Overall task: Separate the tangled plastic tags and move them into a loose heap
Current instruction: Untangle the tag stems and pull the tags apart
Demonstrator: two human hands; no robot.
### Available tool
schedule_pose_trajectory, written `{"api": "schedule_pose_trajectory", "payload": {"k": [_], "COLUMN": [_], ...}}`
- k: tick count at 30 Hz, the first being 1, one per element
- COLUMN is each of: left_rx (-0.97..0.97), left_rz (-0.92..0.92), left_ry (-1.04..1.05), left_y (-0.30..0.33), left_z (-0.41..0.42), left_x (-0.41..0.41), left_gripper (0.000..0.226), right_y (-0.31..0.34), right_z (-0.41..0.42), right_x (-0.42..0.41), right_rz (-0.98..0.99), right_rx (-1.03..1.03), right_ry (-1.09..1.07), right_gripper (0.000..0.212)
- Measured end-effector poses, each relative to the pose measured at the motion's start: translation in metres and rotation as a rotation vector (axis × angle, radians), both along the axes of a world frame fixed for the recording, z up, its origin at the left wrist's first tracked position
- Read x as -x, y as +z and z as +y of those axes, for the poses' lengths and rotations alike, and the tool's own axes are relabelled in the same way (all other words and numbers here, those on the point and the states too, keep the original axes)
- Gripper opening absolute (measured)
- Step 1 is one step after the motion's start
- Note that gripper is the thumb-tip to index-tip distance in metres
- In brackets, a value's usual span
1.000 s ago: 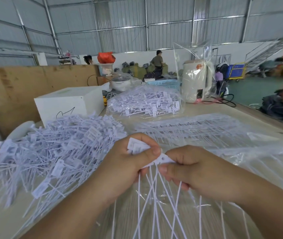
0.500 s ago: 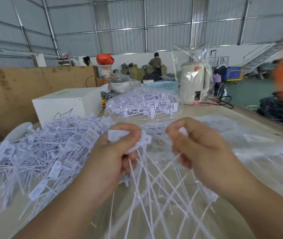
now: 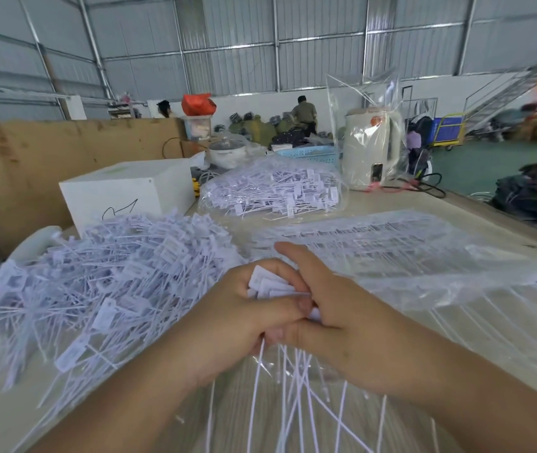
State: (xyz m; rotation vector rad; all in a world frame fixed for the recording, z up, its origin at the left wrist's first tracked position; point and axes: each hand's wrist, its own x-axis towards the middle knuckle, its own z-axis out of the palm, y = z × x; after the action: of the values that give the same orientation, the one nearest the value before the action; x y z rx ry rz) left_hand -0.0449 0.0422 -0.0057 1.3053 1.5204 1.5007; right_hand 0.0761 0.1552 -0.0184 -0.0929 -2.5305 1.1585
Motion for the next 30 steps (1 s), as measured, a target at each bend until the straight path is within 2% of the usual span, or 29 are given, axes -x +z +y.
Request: {"api": "schedule_pose_trajectory", "payload": {"k": [3, 4, 6, 10, 13, 15, 18, 20, 22, 25, 27, 28, 30], "left_rx": [-0.116, -0.136, -0.14, -0.115, -0.136, -0.182, -0.264, -0.321, -0.35, -0.319, -0.259, -0.233, -0.207], "left_rz": [-0.051, -0.067, -0.055, -0.028, -0.048, -0.108, -0.262, -0.415, -0.5, -0.371, -0.224, -0.189, -0.193], "left_ry": [0.087, 0.117, 0.128, 0.125, 0.148, 0.17, 0.21, 0.277, 0.377, 0.433, 0.369, 0.323, 0.265], "left_y": [-0.002, -0.002, -0.005, -0.007, -0.006, -0.004, 0.0, 0.003, 0.005, 0.003, -0.004, -0.009, -0.013], "left_z": [0.003, 0.003, 0.003, 0.005, 0.006, 0.007, 0.009, 0.009, 0.006, 0.004, 0.009, 0.012, 0.015], "left_x": [0.002, 0.003, 0.008, 0.009, 0.008, 0.006, 0.0, 0.003, 0.013, 0.019, 0.007, 0.0, -0.006], "left_gripper": [0.008, 0.008, 0.014, 0.024, 0.019, 0.011, 0.015, 0.011, 0.016, 0.013, 0.014, 0.016, 0.013], "right_y": [0.012, 0.016, 0.021, 0.019, 0.016, 0.015, 0.014, 0.019, 0.032, 0.034, 0.021, 0.015, 0.006], "right_z": [0.001, 0.004, 0.011, 0.014, 0.013, 0.008, -0.002, 0.002, 0.012, 0.016, 0.01, 0.007, 0.006], "right_x": [-0.006, -0.01, -0.016, -0.016, -0.014, -0.011, -0.002, -0.003, -0.014, -0.026, -0.017, -0.011, -0.001], "right_rz": [0.001, -0.035, -0.087, -0.095, -0.044, 0.057, 0.27, 0.408, 0.515, 0.445, 0.338, 0.314, 0.308], "right_rx": [-0.039, -0.038, 0.017, 0.087, 0.098, 0.073, 0.036, 0.176, 0.312, 0.294, 0.216, 0.152, -0.004], "right_ry": [-0.01, -0.033, -0.078, -0.099, -0.12, -0.155, -0.295, -0.469, -0.539, -0.417, -0.281, -0.23, -0.229], "right_gripper": [0.034, 0.031, 0.044, 0.04, 0.041, 0.042, 0.043, 0.042, 0.042, 0.036, 0.028, 0.03, 0.048]}}
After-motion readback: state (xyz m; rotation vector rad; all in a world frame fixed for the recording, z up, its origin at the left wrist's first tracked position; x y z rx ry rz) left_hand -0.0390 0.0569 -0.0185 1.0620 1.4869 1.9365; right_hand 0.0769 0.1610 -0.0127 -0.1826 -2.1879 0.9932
